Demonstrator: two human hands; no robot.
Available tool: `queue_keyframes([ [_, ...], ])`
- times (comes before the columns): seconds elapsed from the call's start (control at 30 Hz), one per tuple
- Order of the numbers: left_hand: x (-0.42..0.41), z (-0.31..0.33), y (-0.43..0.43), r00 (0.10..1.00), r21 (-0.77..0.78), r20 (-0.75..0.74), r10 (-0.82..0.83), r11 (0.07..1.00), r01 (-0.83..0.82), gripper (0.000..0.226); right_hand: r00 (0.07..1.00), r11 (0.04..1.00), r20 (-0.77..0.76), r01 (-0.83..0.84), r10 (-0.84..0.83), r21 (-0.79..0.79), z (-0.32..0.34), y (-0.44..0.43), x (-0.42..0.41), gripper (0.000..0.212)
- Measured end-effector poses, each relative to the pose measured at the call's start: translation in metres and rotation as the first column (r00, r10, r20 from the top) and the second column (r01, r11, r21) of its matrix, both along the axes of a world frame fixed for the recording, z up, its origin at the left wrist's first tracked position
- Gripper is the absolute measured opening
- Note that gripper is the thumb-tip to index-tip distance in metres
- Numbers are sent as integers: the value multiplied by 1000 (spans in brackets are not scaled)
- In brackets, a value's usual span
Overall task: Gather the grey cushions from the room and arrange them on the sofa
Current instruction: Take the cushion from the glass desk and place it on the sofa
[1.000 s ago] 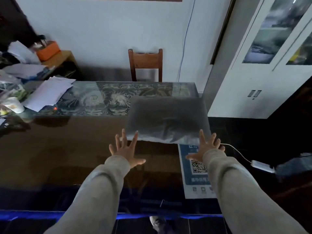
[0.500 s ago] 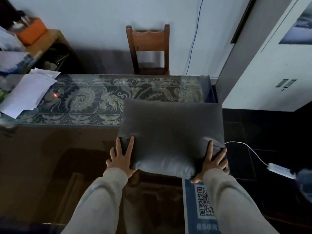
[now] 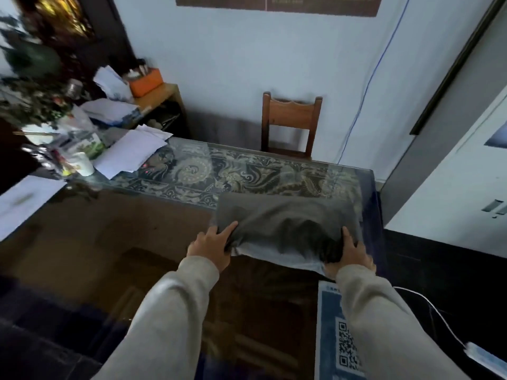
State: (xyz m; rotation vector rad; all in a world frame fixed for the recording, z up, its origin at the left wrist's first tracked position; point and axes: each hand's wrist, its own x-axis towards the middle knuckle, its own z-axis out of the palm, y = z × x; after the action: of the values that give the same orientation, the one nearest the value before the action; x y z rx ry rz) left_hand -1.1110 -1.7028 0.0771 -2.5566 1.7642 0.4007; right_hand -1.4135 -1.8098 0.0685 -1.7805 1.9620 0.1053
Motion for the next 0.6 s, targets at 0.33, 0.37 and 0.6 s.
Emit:
queue_keyframes([
  [0.33, 159, 123, 341, 825, -138, -70, 560, 814, -564, 55, 791, 798, 108, -593, 602, -104, 86, 168, 240, 96],
  [0.37, 168, 133, 391, 786, -162, -101, 609, 770, -617, 58, 751, 760, 118, -638, 649, -122, 92, 199, 267, 90],
  [0.6, 149, 177, 767, 456, -316, -282, 844, 367, -875, 85, 313, 345, 220, -931, 924, -122, 150, 446, 423, 36],
])
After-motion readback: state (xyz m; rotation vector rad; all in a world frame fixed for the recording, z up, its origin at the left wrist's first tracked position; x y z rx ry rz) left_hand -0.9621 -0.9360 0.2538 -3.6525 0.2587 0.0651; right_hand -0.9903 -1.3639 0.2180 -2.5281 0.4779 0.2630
